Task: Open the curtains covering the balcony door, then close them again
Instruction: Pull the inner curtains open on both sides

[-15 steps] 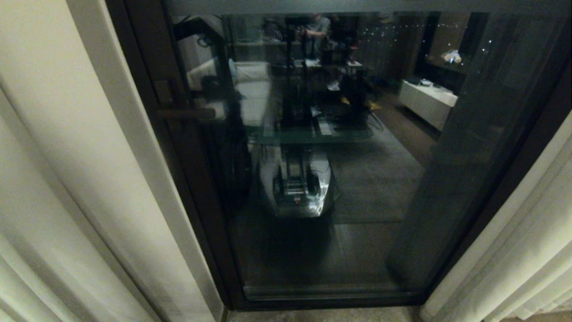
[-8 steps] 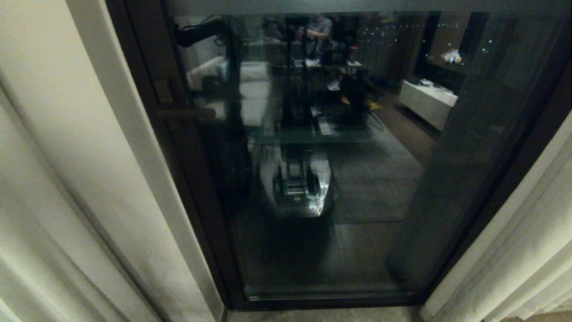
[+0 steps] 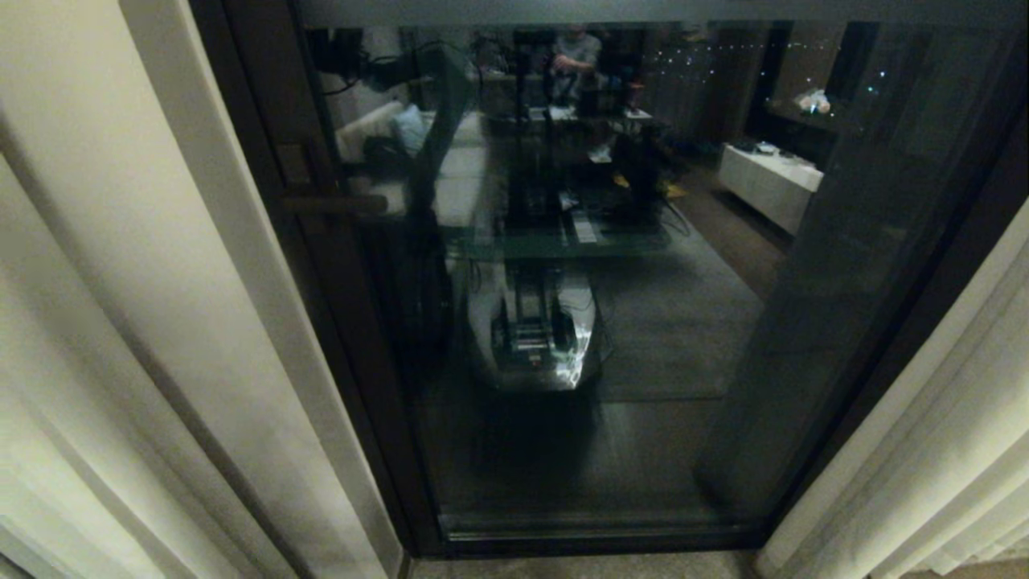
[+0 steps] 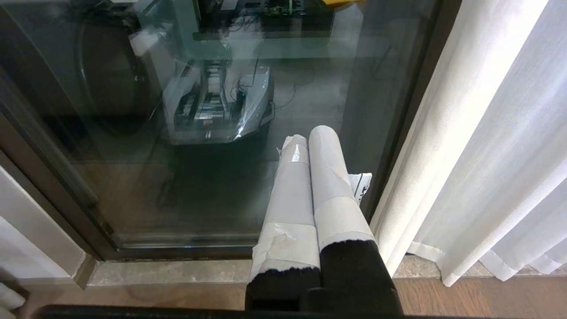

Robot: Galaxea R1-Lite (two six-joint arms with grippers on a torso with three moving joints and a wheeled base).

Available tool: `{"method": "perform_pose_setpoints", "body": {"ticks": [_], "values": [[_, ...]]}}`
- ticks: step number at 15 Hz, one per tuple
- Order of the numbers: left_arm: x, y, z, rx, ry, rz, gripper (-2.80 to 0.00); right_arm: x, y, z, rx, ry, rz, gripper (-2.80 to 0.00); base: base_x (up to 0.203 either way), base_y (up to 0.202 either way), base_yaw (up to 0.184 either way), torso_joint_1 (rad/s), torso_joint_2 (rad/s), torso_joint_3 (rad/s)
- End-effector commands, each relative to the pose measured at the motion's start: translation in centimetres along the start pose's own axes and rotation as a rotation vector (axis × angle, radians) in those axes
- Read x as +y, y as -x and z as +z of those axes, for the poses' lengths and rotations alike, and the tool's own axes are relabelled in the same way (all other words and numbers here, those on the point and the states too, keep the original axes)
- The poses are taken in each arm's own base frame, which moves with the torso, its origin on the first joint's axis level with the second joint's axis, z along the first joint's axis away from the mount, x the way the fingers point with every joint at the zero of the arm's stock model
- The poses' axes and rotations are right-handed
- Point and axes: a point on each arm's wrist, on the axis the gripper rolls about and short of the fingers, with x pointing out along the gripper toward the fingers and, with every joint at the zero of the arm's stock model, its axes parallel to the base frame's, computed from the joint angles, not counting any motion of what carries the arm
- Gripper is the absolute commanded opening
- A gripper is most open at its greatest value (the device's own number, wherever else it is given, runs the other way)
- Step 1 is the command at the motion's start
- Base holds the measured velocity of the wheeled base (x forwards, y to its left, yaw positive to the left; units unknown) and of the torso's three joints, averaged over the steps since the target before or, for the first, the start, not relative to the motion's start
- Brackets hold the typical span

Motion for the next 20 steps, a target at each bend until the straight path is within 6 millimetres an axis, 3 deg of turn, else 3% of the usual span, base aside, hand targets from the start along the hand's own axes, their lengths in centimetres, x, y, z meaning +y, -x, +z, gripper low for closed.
{"method": "perform_pose_setpoints", "body": {"ticks": [1, 12, 20], "values": [[-2.0, 2.1, 0.3, -0.039, -0.018, -0.023, -2.80, 0.0, 0.0, 0.0, -0.001, 0.000, 0.000, -2.80, 0.000, 0.000, 0.000, 0.000, 0.00, 0.000], [-4.7, 8.8, -6.8, 0.033, 0.056, -0.053, -2.80, 0.0, 0.0, 0.0, -0.001, 0.000, 0.000, -2.80, 0.000, 0.000, 0.000, 0.000, 0.00, 0.000], [-7.3, 8.9, -7.7, 0.117, 0.205, -0.557, -2.80, 0.0, 0.0, 0.0, -0.001, 0.000, 0.000, -2.80, 0.000, 0.000, 0.000, 0.000, 0.00, 0.000]]}}
